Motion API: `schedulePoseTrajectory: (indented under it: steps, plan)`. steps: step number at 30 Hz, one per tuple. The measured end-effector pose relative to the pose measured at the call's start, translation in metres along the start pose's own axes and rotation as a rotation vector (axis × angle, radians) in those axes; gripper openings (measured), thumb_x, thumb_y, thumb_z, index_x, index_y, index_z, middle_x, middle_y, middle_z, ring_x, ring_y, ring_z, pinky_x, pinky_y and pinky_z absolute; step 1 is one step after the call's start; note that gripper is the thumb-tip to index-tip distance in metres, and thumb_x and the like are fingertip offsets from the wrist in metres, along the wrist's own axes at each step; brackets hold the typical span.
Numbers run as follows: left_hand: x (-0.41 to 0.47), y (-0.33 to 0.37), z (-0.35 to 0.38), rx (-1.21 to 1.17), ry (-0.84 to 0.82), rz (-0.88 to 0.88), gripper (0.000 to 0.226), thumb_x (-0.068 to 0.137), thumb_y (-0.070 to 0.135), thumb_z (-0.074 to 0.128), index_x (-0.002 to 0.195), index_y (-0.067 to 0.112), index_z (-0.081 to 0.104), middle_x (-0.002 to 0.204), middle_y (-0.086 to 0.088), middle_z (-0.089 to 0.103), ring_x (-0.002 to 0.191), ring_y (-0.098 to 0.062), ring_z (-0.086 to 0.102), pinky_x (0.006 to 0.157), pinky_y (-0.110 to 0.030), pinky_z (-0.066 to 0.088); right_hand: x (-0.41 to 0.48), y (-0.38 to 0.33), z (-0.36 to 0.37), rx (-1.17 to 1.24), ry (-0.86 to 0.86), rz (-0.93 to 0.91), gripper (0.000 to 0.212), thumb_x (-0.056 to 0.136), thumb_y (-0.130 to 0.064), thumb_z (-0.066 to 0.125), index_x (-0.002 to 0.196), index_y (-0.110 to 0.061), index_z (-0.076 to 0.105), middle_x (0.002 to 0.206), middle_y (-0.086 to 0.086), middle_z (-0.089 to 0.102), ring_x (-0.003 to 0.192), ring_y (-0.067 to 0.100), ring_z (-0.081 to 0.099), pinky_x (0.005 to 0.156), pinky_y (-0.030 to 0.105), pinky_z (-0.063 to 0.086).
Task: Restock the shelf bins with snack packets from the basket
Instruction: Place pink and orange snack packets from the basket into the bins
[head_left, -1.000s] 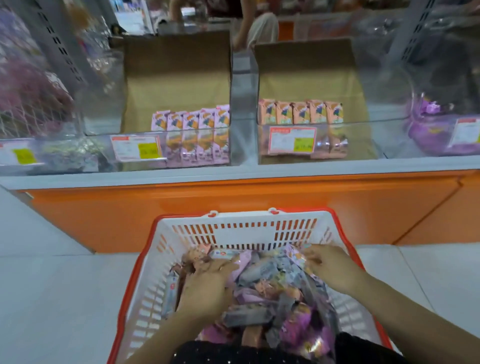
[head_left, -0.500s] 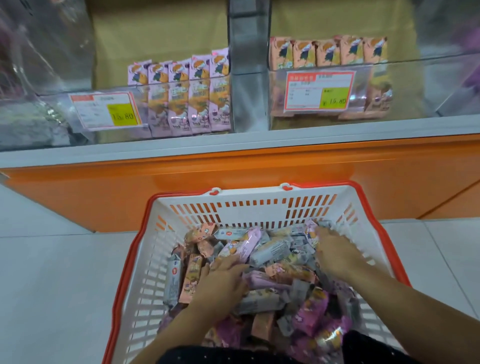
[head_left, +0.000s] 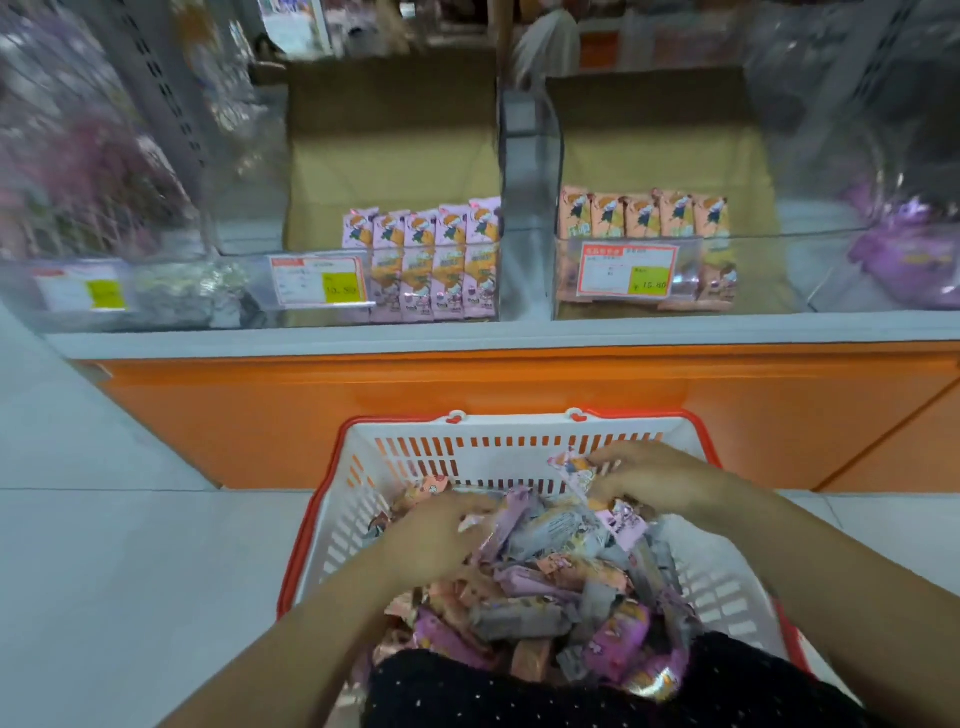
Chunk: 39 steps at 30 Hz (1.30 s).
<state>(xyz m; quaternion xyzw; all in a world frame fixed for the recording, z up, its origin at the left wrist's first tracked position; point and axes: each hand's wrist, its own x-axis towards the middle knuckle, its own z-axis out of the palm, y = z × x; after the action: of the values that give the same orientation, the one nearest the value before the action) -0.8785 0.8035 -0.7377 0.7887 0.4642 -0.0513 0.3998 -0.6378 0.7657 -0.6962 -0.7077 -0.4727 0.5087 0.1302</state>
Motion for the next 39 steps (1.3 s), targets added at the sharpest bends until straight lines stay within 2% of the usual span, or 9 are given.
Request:
schedulePoseTrajectory:
  steps: [3,8,14,18,22,25,30,34,39]
  plan:
    - [-0.028,0.022,-0.028,-0.215,0.123,0.056,0.034,0.099,0.031,0.046,0.133,0.031,0.050,0.134,0.019,0.044,0.109,-0.008,0.052,0.093,-0.027,0.045,-0.027,-0.041,-0.002,-0.054,-0.037,-0.096,0.044,0.084,-0.020,0.067,0.125,-0.027,0.053,0.118,0.002,0.051,0.083,0.013,0.051,0.065,0.023,0.042]
    - [-0.072,0.045,-0.058,-0.413,0.327,0.132,0.035,0.098,0.032,0.048,0.133,0.031,0.050,0.121,0.012,0.060,0.101,-0.002,0.059,0.076,-0.006,0.042,-0.064,-0.101,0.006,-0.069,-0.026,-0.209,0.048,0.084,-0.022,0.069,0.129,-0.023,0.051,0.129,0.000,0.052,0.109,0.019,0.054,0.072,0.026,0.046]
    - [-0.108,0.062,-0.078,-0.899,0.625,0.219,0.037,0.094,0.025,0.055,0.129,0.036,0.046,0.094,0.013,0.065,0.088,-0.012,0.068,0.085,-0.030,0.052,-0.078,-0.158,0.037,0.232,0.152,-0.417,0.027,0.079,-0.020,0.076,0.100,-0.016,0.060,0.100,0.005,0.069,0.087,0.016,0.064,0.071,0.028,0.050]
    - [-0.114,0.059,-0.093,-1.009,0.759,0.209,0.044,0.089,0.024,0.063,0.132,0.024,0.051,0.094,0.000,0.067,0.082,-0.009,0.065,0.083,-0.033,0.053,-0.073,-0.179,0.063,0.375,0.280,-0.580,0.017,0.082,-0.017,0.073,0.097,-0.013,0.064,0.104,0.008,0.069,0.091,0.015,0.064,0.080,0.027,0.051]
    - [-0.107,0.046,-0.121,-0.889,0.818,0.185,0.043,0.086,0.025,0.070,0.126,0.022,0.056,0.100,-0.003,0.069,0.083,-0.022,0.066,0.079,-0.039,0.052,-0.066,-0.187,0.065,0.292,0.282,-0.656,0.033,0.089,-0.021,0.065,0.121,-0.015,0.064,0.128,-0.001,0.059,0.110,0.010,0.058,0.098,0.032,0.047]
    - [-0.096,0.044,-0.155,-0.669,0.908,0.168,0.040,0.088,0.024,0.067,0.125,0.021,0.054,0.105,-0.001,0.068,0.086,-0.016,0.066,0.072,-0.031,0.049,-0.056,-0.187,0.053,0.168,0.375,-0.695,0.034,0.092,-0.020,0.060,0.126,-0.026,0.055,0.142,-0.009,0.041,0.114,0.010,0.053,0.093,0.023,0.042]
    - [-0.072,0.041,-0.214,-0.184,1.051,0.021,0.040,0.094,0.027,0.056,0.133,0.022,0.048,0.114,0.006,0.064,0.078,-0.013,0.062,0.062,-0.026,0.040,-0.027,-0.180,0.034,0.138,0.474,-0.625,0.058,0.093,-0.021,0.058,0.146,-0.023,0.034,0.157,-0.008,0.017,0.137,0.016,0.036,0.111,0.040,0.035]
    - [-0.046,0.039,-0.244,-0.019,0.992,-0.071,0.043,0.094,0.022,0.055,0.136,0.017,0.046,0.119,-0.008,0.063,0.099,-0.025,0.060,0.079,-0.029,0.044,-0.011,-0.174,0.028,0.124,0.478,-0.635,0.055,0.094,-0.019,0.057,0.144,-0.019,0.037,0.157,-0.007,0.019,0.138,0.017,0.034,0.111,0.042,0.034]
    - [-0.013,0.036,-0.259,-0.008,0.860,-0.232,0.041,0.094,0.024,0.056,0.133,0.016,0.051,0.121,-0.013,0.061,0.101,-0.029,0.061,0.074,-0.027,0.045,0.003,-0.175,0.035,0.139,0.466,-0.678,0.051,0.091,-0.015,0.060,0.140,-0.020,0.045,0.156,-0.008,0.018,0.134,0.021,0.040,0.109,0.043,0.036]
